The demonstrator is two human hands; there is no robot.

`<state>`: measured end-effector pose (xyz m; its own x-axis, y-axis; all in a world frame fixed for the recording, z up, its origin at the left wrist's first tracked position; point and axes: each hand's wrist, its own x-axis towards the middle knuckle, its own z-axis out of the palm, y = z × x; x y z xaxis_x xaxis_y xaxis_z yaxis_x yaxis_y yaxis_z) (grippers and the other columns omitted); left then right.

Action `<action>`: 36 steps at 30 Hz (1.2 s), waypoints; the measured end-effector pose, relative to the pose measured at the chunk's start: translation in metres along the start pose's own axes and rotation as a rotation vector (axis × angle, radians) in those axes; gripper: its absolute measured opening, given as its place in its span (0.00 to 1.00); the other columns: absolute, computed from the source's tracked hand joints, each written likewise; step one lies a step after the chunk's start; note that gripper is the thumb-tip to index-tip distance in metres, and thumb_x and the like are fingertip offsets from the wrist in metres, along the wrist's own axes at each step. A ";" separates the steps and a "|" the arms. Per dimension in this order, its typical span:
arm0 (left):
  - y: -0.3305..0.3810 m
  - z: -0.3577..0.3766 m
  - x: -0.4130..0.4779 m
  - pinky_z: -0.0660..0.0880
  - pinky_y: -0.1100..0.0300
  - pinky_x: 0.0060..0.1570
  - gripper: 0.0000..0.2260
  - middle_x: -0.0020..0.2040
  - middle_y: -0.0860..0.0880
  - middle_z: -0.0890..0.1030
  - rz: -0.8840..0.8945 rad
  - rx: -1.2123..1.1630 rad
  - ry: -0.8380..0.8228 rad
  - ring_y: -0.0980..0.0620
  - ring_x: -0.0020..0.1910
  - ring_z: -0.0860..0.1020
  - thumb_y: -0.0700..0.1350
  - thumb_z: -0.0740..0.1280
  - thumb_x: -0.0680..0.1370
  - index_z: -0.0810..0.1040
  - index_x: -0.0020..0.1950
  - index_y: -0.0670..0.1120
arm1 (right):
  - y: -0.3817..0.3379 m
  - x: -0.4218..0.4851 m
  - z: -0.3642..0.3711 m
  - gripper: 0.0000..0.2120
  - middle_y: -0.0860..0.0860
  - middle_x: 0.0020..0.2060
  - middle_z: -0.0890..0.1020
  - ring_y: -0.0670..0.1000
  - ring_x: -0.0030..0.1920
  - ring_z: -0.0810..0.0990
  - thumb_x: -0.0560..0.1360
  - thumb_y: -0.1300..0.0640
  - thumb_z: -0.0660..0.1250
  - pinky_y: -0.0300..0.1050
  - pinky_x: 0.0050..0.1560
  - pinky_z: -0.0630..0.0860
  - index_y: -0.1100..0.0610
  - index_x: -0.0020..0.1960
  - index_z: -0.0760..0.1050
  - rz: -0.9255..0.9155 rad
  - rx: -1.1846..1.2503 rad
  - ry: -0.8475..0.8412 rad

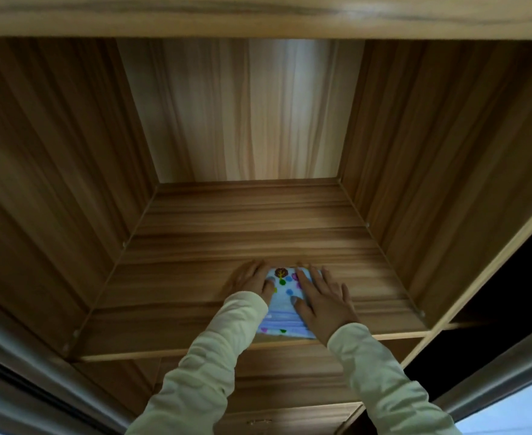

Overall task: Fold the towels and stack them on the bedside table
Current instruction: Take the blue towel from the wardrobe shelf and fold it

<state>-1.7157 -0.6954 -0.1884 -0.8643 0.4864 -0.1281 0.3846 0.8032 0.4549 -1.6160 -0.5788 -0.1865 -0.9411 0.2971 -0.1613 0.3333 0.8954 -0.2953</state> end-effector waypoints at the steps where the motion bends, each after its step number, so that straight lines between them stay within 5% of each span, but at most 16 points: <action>1: 0.000 -0.004 0.002 0.54 0.58 0.73 0.20 0.74 0.47 0.62 -0.038 -0.027 0.025 0.48 0.74 0.58 0.47 0.55 0.80 0.61 0.72 0.48 | 0.000 -0.001 -0.001 0.26 0.46 0.77 0.45 0.51 0.76 0.41 0.80 0.44 0.48 0.55 0.73 0.43 0.46 0.75 0.45 -0.003 0.023 0.018; 4: -0.002 -0.012 0.006 0.58 0.55 0.71 0.20 0.71 0.46 0.66 -0.093 -0.044 0.003 0.46 0.71 0.62 0.49 0.60 0.78 0.65 0.70 0.48 | -0.001 -0.008 0.000 0.28 0.48 0.77 0.50 0.52 0.76 0.46 0.77 0.40 0.47 0.51 0.74 0.47 0.46 0.75 0.51 -0.006 0.123 0.083; 7: -0.001 -0.012 0.012 0.66 0.56 0.66 0.21 0.66 0.43 0.72 -0.169 -0.303 -0.031 0.44 0.66 0.70 0.44 0.66 0.75 0.68 0.68 0.44 | -0.001 -0.016 0.000 0.37 0.57 0.70 0.68 0.58 0.70 0.63 0.68 0.39 0.43 0.47 0.70 0.59 0.55 0.70 0.66 0.020 0.264 0.278; 10: 0.002 -0.014 0.012 0.74 0.65 0.50 0.20 0.49 0.44 0.78 -0.185 -0.735 0.048 0.47 0.53 0.75 0.31 0.68 0.71 0.71 0.62 0.35 | -0.003 -0.025 -0.004 0.22 0.59 0.49 0.80 0.60 0.52 0.76 0.72 0.46 0.54 0.44 0.50 0.68 0.59 0.52 0.77 0.087 0.365 0.494; 13: 0.017 -0.024 -0.005 0.71 0.77 0.35 0.19 0.39 0.49 0.75 0.014 -0.942 0.175 0.52 0.41 0.75 0.25 0.68 0.67 0.73 0.56 0.36 | -0.007 -0.029 -0.013 0.12 0.60 0.41 0.82 0.61 0.45 0.79 0.76 0.52 0.60 0.44 0.40 0.70 0.58 0.40 0.75 0.250 0.631 0.378; 19: 0.054 -0.033 -0.053 0.70 0.76 0.43 0.19 0.42 0.54 0.73 0.463 -0.893 0.119 0.63 0.40 0.73 0.36 0.65 0.59 0.74 0.42 0.57 | -0.009 -0.033 -0.038 0.25 0.59 0.41 0.82 0.57 0.38 0.81 0.74 0.37 0.57 0.47 0.35 0.78 0.59 0.44 0.76 0.537 1.523 0.123; 23: 0.058 -0.019 -0.071 0.68 0.76 0.50 0.15 0.40 0.61 0.76 0.685 -0.699 -0.013 0.68 0.43 0.74 0.44 0.67 0.60 0.77 0.44 0.56 | -0.004 -0.041 -0.042 0.22 0.63 0.50 0.81 0.60 0.48 0.81 0.72 0.48 0.64 0.49 0.41 0.79 0.64 0.56 0.76 0.497 1.803 0.182; 25: 0.061 -0.018 -0.076 0.68 0.76 0.52 0.13 0.41 0.60 0.78 0.704 -0.787 -0.136 0.70 0.44 0.75 0.48 0.67 0.60 0.77 0.43 0.56 | 0.001 -0.046 -0.039 0.20 0.65 0.49 0.82 0.59 0.45 0.83 0.72 0.56 0.65 0.49 0.39 0.81 0.69 0.58 0.74 0.447 1.855 0.270; 28: 0.070 -0.024 -0.070 0.70 0.70 0.49 0.14 0.47 0.56 0.79 0.476 -0.983 -0.030 0.67 0.46 0.76 0.44 0.71 0.63 0.76 0.47 0.53 | 0.012 -0.062 -0.042 0.06 0.55 0.28 0.83 0.51 0.27 0.82 0.75 0.62 0.63 0.45 0.32 0.80 0.63 0.48 0.76 0.460 1.794 0.413; 30: 0.076 -0.027 -0.055 0.71 0.69 0.41 0.16 0.54 0.46 0.79 0.182 -0.993 0.017 0.54 0.50 0.76 0.40 0.71 0.69 0.77 0.56 0.44 | 0.015 -0.076 -0.046 0.07 0.56 0.30 0.83 0.53 0.27 0.82 0.75 0.61 0.61 0.47 0.31 0.80 0.62 0.47 0.76 0.459 1.834 0.381; 33: 0.092 -0.033 -0.048 0.71 0.61 0.36 0.27 0.53 0.42 0.78 -0.209 -1.046 -0.400 0.45 0.44 0.76 0.54 0.69 0.70 0.72 0.63 0.38 | 0.021 -0.095 -0.050 0.15 0.61 0.41 0.83 0.57 0.34 0.83 0.69 0.57 0.63 0.50 0.33 0.81 0.62 0.53 0.76 0.395 1.888 0.306; 36: 0.107 -0.027 -0.053 0.70 0.59 0.37 0.17 0.31 0.46 0.82 -0.262 -1.124 -0.622 0.47 0.33 0.76 0.55 0.58 0.78 0.76 0.51 0.42 | 0.033 -0.114 -0.056 0.21 0.60 0.40 0.84 0.58 0.35 0.84 0.59 0.57 0.65 0.49 0.32 0.81 0.61 0.51 0.77 0.340 1.890 0.283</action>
<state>-1.6376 -0.6442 -0.1091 -0.4621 0.6796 -0.5698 -0.5108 0.3213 0.7974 -1.5008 -0.5649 -0.1250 -0.7500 0.5637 -0.3460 -0.0857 -0.6015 -0.7942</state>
